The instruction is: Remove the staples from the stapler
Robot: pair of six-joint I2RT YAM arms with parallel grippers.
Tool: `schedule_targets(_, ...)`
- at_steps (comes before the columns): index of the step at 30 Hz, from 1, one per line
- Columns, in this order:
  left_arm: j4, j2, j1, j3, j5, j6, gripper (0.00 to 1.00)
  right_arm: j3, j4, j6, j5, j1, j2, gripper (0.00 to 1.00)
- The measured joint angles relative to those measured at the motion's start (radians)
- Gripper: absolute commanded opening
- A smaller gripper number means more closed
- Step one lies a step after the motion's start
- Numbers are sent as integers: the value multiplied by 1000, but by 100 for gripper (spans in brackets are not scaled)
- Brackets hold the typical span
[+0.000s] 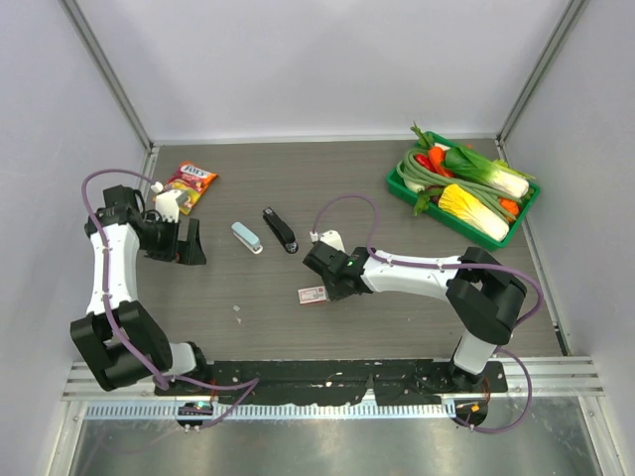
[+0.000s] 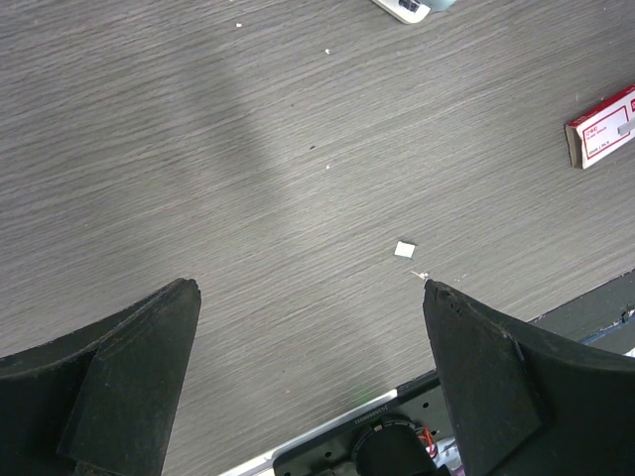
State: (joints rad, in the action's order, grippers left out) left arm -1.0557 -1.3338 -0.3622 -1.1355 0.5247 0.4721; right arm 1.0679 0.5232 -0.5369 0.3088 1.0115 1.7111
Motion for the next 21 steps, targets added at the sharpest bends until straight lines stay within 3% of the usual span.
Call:
schedule_targets(6,0,0,0,0,0,0,99,-1,-2,0,-12,0,0,7)
schedule_targets(11,0,2,0,1,0,1,99,-1,-4,0,-12,0,2,18)
schedule_targets(13,0,2,0,1,0,2,99,-1,-3,0,-12,0,5,27)
schedule_targets(21,0,2,0,1,0,3,99,-2,-3,0,-11,0,5,35)
